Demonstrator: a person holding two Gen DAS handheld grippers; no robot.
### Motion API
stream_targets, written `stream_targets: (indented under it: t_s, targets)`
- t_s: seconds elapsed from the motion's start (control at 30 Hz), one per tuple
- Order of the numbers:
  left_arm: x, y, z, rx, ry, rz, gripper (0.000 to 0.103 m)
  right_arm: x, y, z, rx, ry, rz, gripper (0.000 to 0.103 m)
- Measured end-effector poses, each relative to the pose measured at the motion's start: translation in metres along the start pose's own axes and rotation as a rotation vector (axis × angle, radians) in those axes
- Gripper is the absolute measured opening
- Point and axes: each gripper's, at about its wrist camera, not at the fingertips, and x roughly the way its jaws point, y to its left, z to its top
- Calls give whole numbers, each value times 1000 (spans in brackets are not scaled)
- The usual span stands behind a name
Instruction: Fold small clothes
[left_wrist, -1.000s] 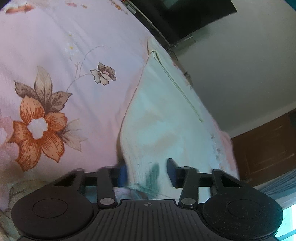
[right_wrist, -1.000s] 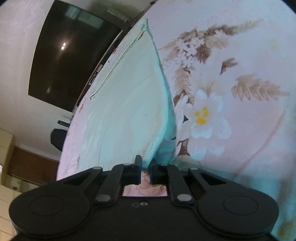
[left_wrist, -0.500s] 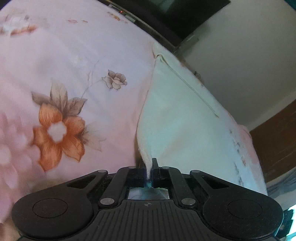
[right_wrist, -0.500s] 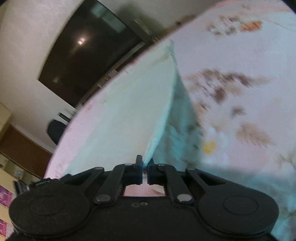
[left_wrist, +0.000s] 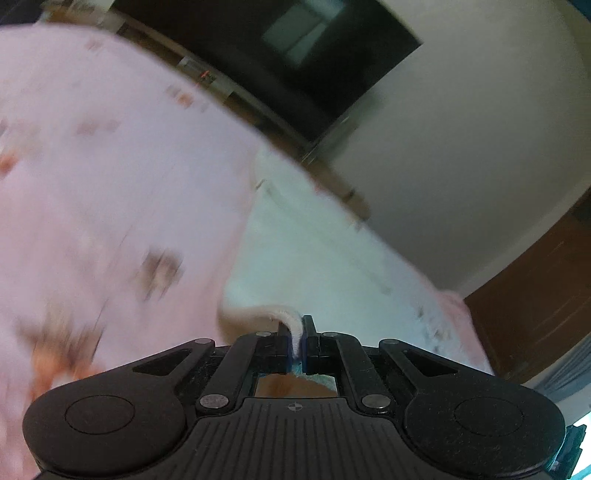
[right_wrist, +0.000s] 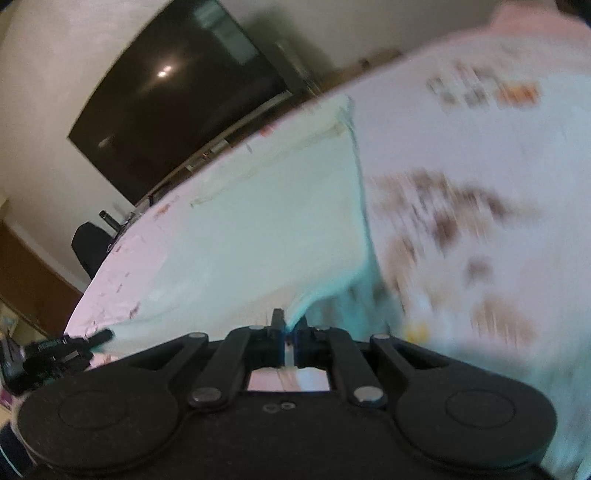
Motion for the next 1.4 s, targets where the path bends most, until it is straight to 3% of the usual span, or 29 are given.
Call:
stream_targets:
  t_s: [0.17, 0.37, 0.63, 0.83, 1.03, 1.27, 1.4]
  targets:
    - [29, -22, 58, 34, -41, -39, 4, 9, 19, 59, -88, -65, 15, 5]
    - [98, -49, 129, 95, -68, -54, 4, 45, 25, 141, -134, -120, 2, 5]
    - [209, -57, 197, 128, -54, -14, 4, 134, -9, 236, -90, -121, 23, 5]
    - [284, -45, 218, 124, -1, 33, 4, 203, -39, 266, -66, -73, 19, 5]
    - [340, -28, 218, 131, 70, 87, 4, 258, -70, 277, -12, -17, 13, 5]
    - [377, -15, 215, 110, 100, 119, 5, 307, -94, 280, 21, 33, -4, 5]
    - [385, -11, 217, 91, 94, 100, 5, 320, -100, 280, 17, 35, 9, 8]
